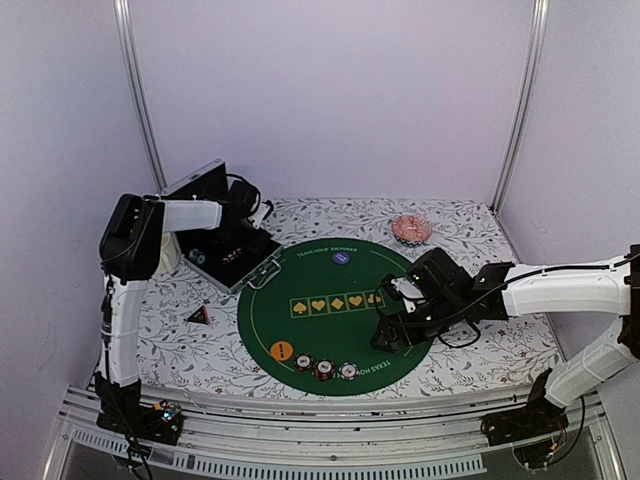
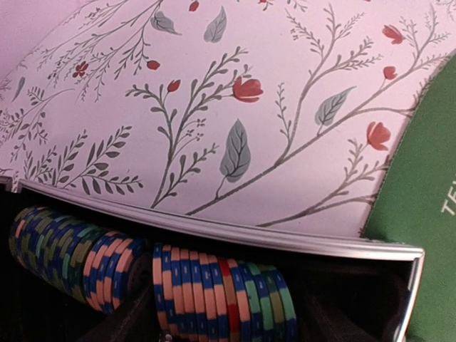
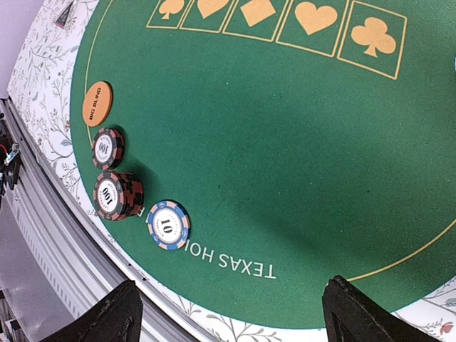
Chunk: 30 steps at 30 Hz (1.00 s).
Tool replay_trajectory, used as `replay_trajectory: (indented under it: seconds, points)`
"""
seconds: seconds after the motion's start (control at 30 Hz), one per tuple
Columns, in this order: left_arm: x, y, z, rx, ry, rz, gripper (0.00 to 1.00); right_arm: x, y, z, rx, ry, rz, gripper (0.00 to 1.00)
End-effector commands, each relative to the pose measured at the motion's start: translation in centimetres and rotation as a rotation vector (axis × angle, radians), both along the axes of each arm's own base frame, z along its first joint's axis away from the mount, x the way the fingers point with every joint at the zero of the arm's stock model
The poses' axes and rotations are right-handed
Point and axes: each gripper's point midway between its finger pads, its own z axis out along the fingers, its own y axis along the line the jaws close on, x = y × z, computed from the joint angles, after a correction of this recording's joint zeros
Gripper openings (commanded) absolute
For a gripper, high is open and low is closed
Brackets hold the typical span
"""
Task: Distribute texas hold em gaming equipment
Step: Pick up the pile of poker chips from the chip case, then pass from the left arm to the right
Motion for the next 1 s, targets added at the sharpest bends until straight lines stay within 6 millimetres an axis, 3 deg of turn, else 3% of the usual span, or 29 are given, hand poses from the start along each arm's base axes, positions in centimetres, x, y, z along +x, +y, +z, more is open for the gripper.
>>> replay_trajectory:
  seconds: [0.0,0.07,0.17,0.3,0.57,0.73,0.83,0.97]
  points:
    - [0.9,0.1,-1.0,-0.022,0.012,0.008,0.63,0.4,0.4,1.2,0.016,-0.014,-0.005,0.90]
    - [1.1,0.2,-1.3,-0.014,0.011,0.020,0.54,0.4,0.5,1.3,0.014,-0.013,-0.003,0.90]
    - [1.2,0.5,-1.0,-0.012,0.006,0.039,0.30,0.5,0.5,1.8,0.016,-0.019,-0.002,0.90]
    - [1.0,0.1,1.6,-0.062,-0.032,0.037,0.00,0.7,0.6,2.8,0.036,-0.040,-0.004,0.91]
    - [0.2,-0.4,10.1,-0.202,-0.164,0.063,0.00,1.0,0.9,4.4,0.054,-0.070,0.002,0.91]
    - [-2.2,-0.8,15.3,-0.335,-0.212,0.081,0.00,1.2,0.9,6.4,0.084,-0.113,0.013,0.92]
    - [-4.6,-2.7,18.0,-0.396,-0.256,0.001,0.00,1.3,0.8,8.0,0.107,-0.151,0.017,0.94]
    - [-8.8,-6.7,20.4,-0.311,-0.369,-0.176,0.00,1.7,0.5,10.4,0.149,-0.203,0.016,0.98]
